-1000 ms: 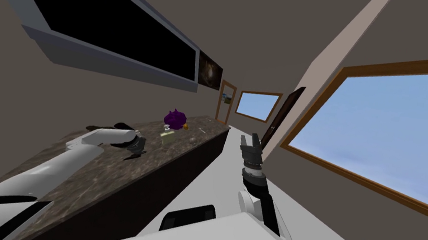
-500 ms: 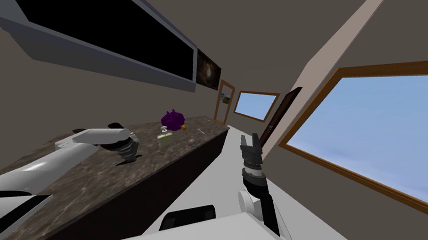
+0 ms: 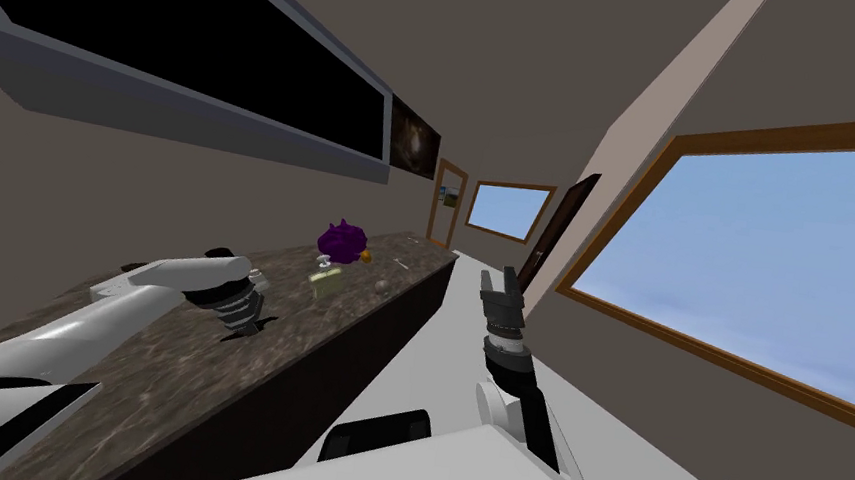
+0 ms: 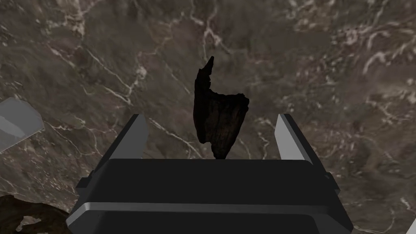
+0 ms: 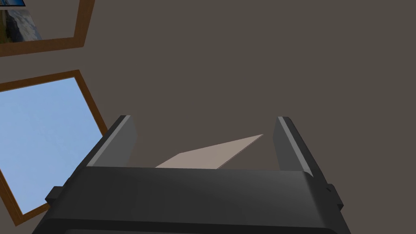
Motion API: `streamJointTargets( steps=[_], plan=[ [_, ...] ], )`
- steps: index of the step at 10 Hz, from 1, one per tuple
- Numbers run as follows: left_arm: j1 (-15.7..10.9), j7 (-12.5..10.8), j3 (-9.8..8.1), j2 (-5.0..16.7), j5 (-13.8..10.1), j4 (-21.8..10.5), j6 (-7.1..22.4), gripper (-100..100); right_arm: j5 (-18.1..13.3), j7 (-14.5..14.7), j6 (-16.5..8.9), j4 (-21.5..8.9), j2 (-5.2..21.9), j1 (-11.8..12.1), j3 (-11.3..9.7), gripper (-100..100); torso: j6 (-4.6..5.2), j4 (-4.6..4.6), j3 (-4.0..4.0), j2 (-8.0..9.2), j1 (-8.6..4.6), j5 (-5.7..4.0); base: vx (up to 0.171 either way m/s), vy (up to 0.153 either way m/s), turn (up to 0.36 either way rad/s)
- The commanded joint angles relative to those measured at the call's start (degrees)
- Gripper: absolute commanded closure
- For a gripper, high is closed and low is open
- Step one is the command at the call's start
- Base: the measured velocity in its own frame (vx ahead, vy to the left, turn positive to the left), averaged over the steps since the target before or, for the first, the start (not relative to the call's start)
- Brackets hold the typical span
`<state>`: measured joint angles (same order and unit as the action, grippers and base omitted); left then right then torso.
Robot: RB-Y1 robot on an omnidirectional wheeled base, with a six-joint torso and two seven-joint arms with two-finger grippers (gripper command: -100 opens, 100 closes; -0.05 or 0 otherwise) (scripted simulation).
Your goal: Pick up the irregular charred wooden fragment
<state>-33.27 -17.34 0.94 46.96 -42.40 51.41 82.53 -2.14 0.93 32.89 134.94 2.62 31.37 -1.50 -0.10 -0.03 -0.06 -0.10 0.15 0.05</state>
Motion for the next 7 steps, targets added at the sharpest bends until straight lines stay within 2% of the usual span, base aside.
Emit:
streamJointTargets(
  steps=[1, 5, 7],
  plan=[
    [-0.3, -0.6, -0.1, 0.3, -0.6, -1.8, 2.9, -100, 0.0, 0.0, 0.0, 0.0, 0.0, 0.0, 0.0, 0, 0.0, 0.0, 0.0, 0.0, 0.0, 0.0, 0.036, 0.031, -0.037],
    [-0.8, -1.1, -0.34, 1.0, -1.9, -5.7, 7.7, -100, 0.0, 0.0, 0.0, 0.0, 0.0, 0.0, 0.0, 0, 0.0, -0.01, -0.02, -0.04, 0.01, 0.0, 0.053, 0.031, -0.033],
    [-0.9, -1.2, -0.38, 1.1, -2.1, -6.4, 8.5, -100, 0.0, 0.0, 0.0, 0.0, 0.0, 0.0, 0.0, 0, 0.0, -0.02, -0.05, -0.08, 0.01, 0.0, 0.047, 0.025, -0.012]
  ],
)
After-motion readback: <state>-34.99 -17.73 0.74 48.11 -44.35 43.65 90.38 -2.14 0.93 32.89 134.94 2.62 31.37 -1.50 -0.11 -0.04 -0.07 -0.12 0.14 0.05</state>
